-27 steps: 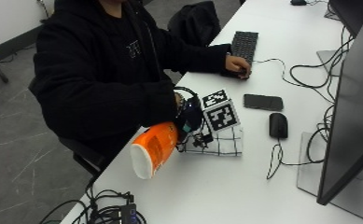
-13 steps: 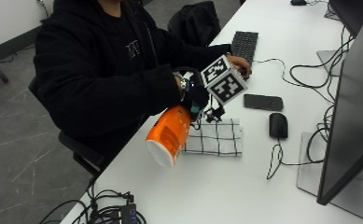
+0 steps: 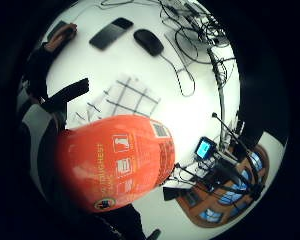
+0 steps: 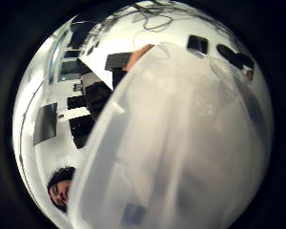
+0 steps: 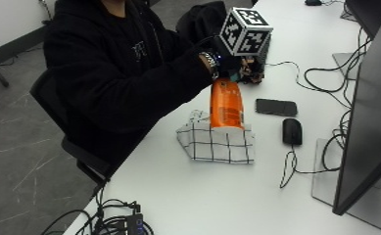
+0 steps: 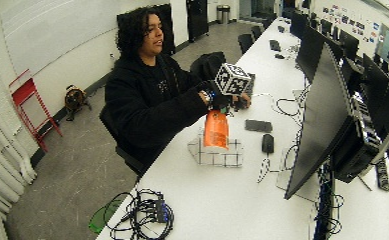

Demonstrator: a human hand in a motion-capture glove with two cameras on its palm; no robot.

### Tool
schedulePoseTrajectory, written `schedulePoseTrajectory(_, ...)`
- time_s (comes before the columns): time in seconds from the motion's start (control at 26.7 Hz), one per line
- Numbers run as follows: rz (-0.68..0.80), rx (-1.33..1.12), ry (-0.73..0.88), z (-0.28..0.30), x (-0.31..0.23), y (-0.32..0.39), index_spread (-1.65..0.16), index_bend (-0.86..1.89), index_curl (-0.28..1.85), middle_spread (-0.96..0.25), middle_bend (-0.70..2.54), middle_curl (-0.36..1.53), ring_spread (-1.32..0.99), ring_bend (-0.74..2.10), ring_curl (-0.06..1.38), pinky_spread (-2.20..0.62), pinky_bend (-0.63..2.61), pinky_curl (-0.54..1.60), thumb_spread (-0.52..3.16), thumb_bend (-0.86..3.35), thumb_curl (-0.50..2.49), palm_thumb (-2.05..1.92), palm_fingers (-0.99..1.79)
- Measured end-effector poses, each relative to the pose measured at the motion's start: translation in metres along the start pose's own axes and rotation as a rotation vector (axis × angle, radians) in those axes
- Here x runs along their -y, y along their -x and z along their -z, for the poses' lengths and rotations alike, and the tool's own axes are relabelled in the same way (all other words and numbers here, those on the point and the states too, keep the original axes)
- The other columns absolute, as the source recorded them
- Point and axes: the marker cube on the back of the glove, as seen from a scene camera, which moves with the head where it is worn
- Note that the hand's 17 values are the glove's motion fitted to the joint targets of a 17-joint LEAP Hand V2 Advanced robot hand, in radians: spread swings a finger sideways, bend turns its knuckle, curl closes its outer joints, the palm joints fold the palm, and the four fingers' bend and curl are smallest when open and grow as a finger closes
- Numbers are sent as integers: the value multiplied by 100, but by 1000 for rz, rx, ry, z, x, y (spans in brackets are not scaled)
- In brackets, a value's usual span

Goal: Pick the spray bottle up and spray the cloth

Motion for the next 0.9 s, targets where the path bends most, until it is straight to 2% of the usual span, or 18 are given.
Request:
schedulePoseTrajectory(0.34, 164, 377, -338, 2, 60, 20, -28, 23, 61, -20, 64, 57, -21, 75, 48, -29, 47, 39, 58, -2, 77, 91, 137)
schedulePoseTrajectory(0.68, 191, 793, -570, -22, 80, 28, -28, 23, 62, -20, 64, 58, -20, 76, 48, -29, 47, 40, 56, -3, 78, 92, 137)
schedulePoseTrajectory(0.9, 161, 924, -658, -44, 96, 28, -28, 23, 62, -20, 65, 58, -20, 76, 48, -29, 48, 40, 56, -3, 78, 92, 137)
